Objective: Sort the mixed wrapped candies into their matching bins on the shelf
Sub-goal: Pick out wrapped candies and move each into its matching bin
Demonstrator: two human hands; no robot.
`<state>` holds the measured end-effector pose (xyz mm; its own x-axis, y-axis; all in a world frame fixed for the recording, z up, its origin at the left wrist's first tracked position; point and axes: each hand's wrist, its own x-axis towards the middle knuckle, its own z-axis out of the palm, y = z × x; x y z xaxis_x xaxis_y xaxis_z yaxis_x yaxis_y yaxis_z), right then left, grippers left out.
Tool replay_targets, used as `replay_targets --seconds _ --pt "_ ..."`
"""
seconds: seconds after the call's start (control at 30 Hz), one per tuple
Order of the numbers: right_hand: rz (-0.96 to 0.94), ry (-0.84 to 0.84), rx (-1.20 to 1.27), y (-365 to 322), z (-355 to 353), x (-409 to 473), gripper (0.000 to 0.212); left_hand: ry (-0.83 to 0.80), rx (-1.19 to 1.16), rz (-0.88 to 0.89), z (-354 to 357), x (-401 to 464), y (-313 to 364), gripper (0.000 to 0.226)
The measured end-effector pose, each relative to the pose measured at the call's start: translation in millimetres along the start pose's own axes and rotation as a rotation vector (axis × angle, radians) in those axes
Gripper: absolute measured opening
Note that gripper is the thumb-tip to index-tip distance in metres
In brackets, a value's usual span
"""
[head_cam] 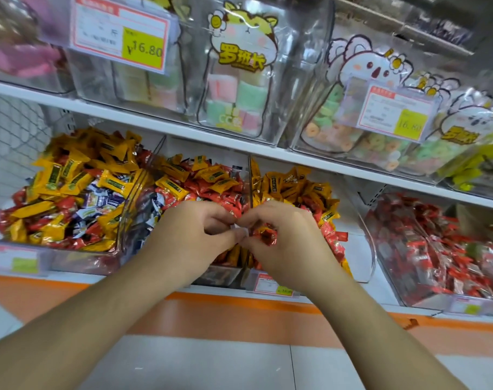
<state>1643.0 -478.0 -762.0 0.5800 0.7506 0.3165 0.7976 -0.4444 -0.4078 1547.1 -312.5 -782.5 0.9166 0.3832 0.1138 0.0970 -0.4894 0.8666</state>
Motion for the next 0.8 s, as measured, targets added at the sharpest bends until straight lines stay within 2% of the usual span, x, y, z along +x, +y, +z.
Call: replay_targets --seconds 0.13,0.27,0.43,0.6,0.67,0.8 --pt "0.005 -0.003 -0.032 1.1 3.1 0.9 0.032 0.06 0.065 -0.021 -7.4 3.9 -2.6 0.017" --pt "0.113 -0.001 -0.11 21.0 -13.3 -3.1 0.037 0.108 0.317 0.06 -14.1 6.3 -10.9 0.018" --pt "0.368 0.019 -0.244 76.3 -52.1 -19.1 0.041 -0.019 0.392 0.228 -5.9 1.6 -7.1 0.043" --pt "0.513 -0.148 -0.293 108.7 -56.3 -32.8 0.029 -0.222 0.438 0.254 11.4 -6.4 -5.1 0.059" --pt "0.545 -0.229 -0.307 112.8 -52.2 -33.1 0.018 -0.24 0.441 0.252 15.2 -7.3 -6.6 0.06" --pt "0.593 -0.252 -0.295 112.0 -50.4 -29.3 0.022 -0.217 0.429 0.267 17.7 -5.3 -11.4 0.059"
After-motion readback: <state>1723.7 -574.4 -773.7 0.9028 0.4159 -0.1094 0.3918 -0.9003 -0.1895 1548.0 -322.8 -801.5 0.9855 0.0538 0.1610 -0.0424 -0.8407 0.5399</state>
